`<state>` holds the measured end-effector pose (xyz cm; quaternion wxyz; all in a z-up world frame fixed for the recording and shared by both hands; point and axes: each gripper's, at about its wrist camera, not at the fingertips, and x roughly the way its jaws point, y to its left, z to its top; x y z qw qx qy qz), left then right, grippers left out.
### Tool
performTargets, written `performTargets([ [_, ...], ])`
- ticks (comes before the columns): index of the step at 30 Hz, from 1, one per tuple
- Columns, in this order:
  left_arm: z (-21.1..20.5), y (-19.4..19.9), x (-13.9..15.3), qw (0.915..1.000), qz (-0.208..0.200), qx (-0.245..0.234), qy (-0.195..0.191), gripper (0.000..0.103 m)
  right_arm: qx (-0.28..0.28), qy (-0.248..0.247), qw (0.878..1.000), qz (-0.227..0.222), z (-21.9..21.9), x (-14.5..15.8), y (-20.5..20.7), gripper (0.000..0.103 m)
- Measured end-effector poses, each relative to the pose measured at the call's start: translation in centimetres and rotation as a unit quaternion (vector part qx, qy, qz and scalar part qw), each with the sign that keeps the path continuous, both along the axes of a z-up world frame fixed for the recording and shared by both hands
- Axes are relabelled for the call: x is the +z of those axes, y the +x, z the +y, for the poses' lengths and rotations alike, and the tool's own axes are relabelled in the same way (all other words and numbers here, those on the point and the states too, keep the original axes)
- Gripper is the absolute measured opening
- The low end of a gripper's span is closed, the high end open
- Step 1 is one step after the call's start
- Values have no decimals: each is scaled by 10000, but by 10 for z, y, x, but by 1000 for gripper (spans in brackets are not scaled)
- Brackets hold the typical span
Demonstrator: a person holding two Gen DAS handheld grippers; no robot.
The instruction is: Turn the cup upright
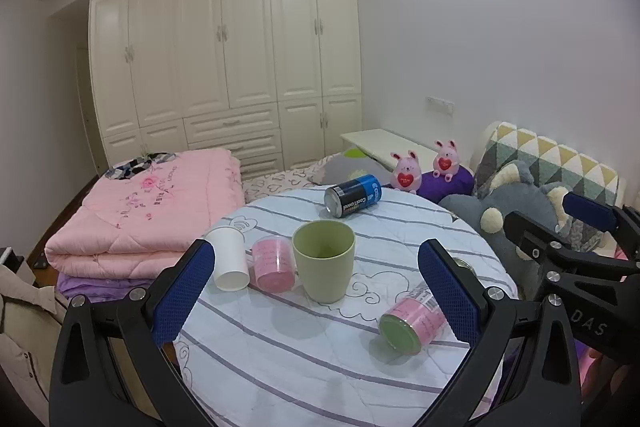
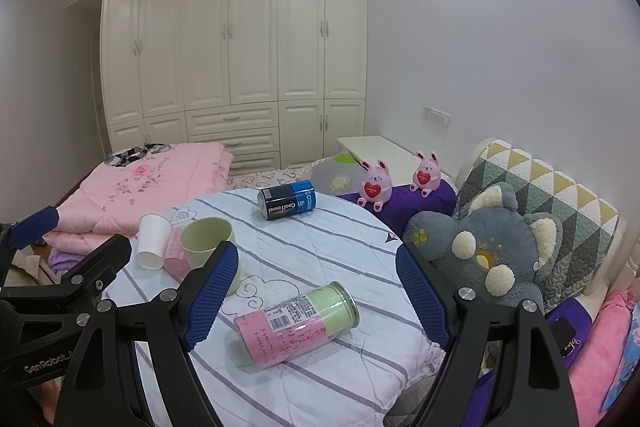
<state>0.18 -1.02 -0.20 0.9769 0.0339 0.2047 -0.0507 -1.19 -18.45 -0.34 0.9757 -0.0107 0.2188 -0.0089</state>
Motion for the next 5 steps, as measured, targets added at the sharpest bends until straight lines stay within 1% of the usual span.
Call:
performTargets([
  [5, -1, 4, -1, 10000, 72, -30, -17, 103, -1, -3, 10000, 16, -2, -1, 4, 83],
])
